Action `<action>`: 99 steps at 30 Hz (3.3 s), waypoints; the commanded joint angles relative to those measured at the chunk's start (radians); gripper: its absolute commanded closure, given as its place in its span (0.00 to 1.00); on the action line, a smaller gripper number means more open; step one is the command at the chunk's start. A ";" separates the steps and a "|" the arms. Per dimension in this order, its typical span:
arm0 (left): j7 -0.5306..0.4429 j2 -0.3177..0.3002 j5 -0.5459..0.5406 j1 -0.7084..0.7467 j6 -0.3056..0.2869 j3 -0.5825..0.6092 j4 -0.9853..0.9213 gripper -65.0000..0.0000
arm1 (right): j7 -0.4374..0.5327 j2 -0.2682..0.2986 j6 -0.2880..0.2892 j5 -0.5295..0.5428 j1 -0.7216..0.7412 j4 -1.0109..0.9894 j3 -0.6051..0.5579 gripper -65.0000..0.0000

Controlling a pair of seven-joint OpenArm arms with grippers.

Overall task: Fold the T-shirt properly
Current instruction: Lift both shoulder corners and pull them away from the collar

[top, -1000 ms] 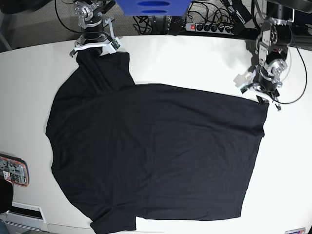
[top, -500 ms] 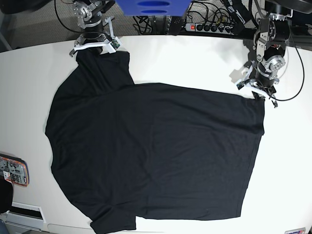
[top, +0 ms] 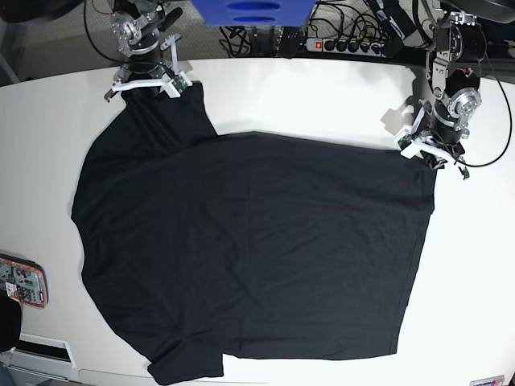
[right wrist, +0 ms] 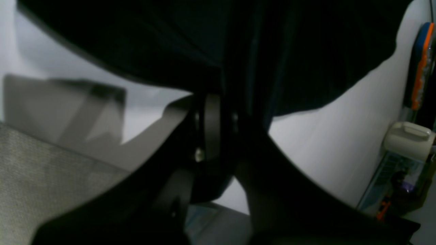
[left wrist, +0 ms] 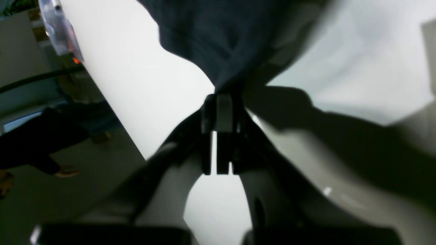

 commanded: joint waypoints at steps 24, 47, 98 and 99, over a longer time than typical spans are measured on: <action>-0.003 0.069 0.004 -0.151 0.020 -0.034 0.017 1.00 | 0.009 0.005 -0.010 -0.007 0.191 0.035 0.119 1.00; -0.003 0.091 0.016 -0.385 0.018 -0.028 -0.112 1.00 | 0.001 0.005 -0.004 -0.007 0.526 0.015 0.136 1.00; -0.003 0.089 0.017 -0.741 0.018 0.170 -0.539 1.00 | 0.067 0.005 -0.004 -0.005 0.981 -0.700 -0.002 1.00; -0.003 0.089 0.017 -0.742 0.018 0.175 -0.552 1.00 | 0.067 0.005 -0.004 -0.005 0.997 -0.700 -0.003 1.00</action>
